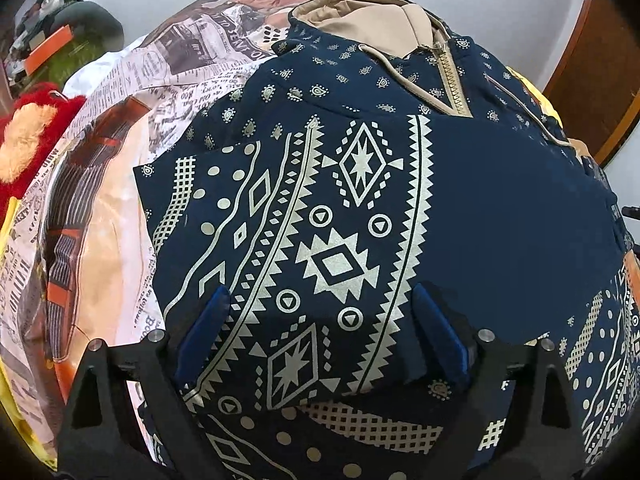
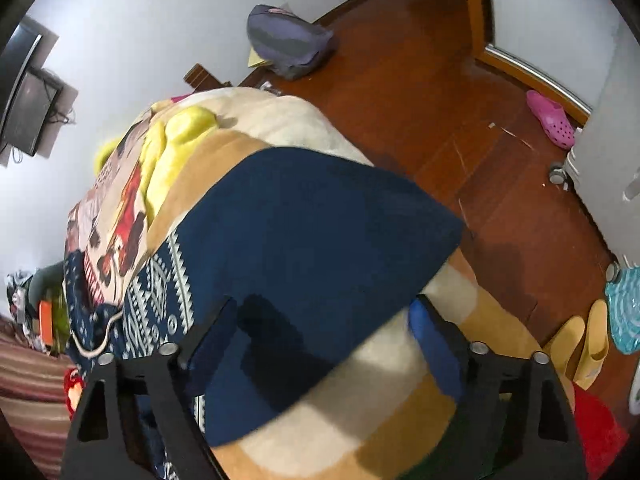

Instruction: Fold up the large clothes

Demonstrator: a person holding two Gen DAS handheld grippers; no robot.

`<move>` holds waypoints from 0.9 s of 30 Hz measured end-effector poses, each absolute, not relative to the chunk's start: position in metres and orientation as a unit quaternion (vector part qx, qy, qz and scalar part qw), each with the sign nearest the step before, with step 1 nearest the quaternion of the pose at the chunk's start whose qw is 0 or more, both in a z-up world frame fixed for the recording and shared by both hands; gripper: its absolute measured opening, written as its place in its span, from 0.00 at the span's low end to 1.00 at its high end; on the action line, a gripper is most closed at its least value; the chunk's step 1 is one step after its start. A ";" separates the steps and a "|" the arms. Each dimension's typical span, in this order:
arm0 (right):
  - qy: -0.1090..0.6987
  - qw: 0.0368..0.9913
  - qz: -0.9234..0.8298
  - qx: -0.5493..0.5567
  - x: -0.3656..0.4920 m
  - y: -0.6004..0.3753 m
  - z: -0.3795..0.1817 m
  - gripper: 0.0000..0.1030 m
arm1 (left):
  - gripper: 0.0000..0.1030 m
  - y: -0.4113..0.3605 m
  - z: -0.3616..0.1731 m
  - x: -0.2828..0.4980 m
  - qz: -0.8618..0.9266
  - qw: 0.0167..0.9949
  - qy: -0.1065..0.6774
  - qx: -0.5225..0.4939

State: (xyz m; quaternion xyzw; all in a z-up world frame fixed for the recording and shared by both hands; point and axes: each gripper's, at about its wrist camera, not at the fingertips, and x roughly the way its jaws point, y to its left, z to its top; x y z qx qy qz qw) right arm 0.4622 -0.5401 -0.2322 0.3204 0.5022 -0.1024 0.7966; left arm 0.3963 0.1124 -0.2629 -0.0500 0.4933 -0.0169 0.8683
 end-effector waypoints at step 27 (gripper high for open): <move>0.358 0.915 0.086 0.164 0.451 -0.373 -0.040 0.07 | 0.84 0.095 -0.154 0.340 -0.013 0.908 0.419 0.019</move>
